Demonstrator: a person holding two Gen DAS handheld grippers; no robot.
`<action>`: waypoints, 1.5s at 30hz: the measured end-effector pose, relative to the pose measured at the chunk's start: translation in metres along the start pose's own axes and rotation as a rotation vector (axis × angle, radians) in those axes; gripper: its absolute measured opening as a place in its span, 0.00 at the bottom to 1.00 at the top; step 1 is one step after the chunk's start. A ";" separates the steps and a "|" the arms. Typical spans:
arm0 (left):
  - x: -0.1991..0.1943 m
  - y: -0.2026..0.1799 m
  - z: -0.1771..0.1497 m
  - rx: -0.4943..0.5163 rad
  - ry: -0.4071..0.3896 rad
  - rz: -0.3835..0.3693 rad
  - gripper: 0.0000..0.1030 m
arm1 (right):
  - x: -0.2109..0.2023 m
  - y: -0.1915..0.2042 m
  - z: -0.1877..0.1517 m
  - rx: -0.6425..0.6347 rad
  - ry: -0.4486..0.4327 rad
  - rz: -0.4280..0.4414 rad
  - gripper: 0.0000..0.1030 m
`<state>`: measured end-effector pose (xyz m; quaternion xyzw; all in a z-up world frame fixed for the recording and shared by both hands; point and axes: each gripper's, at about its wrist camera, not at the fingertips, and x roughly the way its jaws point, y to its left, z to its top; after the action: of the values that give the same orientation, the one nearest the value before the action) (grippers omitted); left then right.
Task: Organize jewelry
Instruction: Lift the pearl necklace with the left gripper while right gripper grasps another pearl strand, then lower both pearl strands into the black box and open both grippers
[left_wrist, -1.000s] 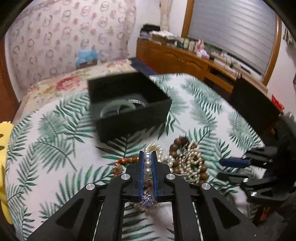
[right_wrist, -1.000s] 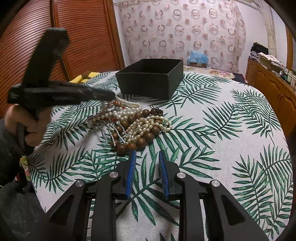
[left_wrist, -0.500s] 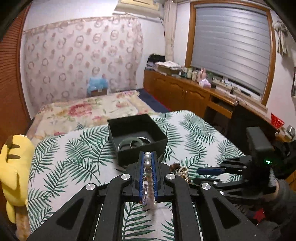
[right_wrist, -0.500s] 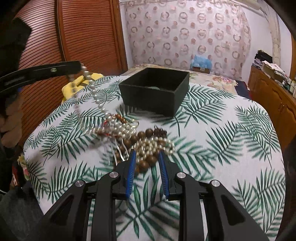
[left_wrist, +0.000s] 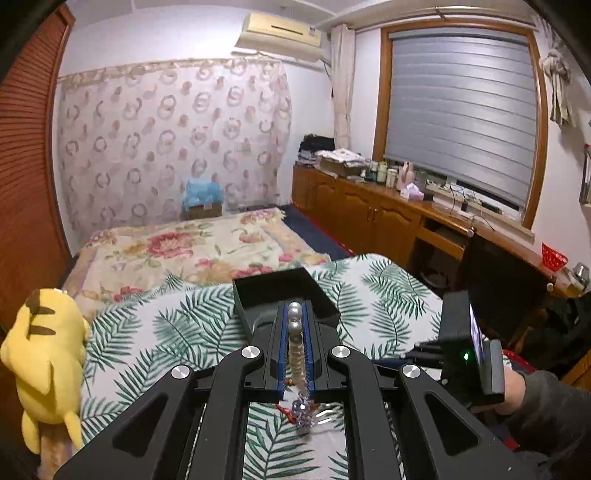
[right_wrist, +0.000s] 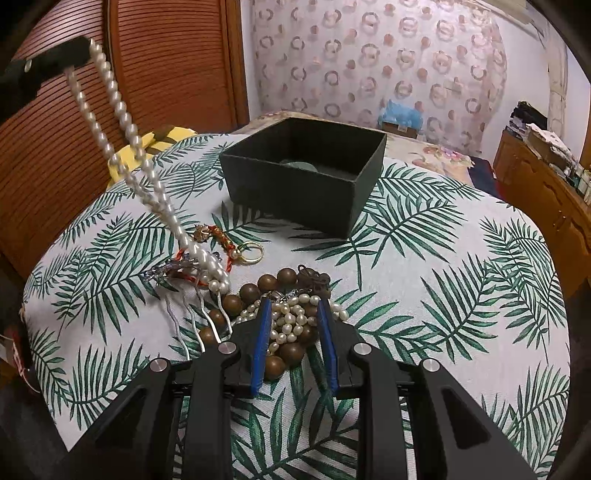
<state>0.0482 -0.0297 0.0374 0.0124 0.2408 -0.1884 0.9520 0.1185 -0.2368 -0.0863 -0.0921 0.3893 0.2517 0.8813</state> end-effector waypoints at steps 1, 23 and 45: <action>-0.002 0.001 0.003 0.002 -0.009 0.005 0.06 | 0.000 0.000 -0.001 -0.006 0.001 -0.002 0.23; -0.020 0.007 0.042 0.032 -0.086 0.074 0.06 | -0.061 -0.006 0.044 -0.079 -0.154 -0.034 0.05; -0.013 0.005 0.074 0.048 -0.114 0.072 0.06 | -0.136 -0.019 0.132 -0.131 -0.374 -0.099 0.05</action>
<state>0.0734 -0.0290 0.1088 0.0330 0.1811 -0.1603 0.9698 0.1349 -0.2562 0.1020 -0.1199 0.1965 0.2456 0.9416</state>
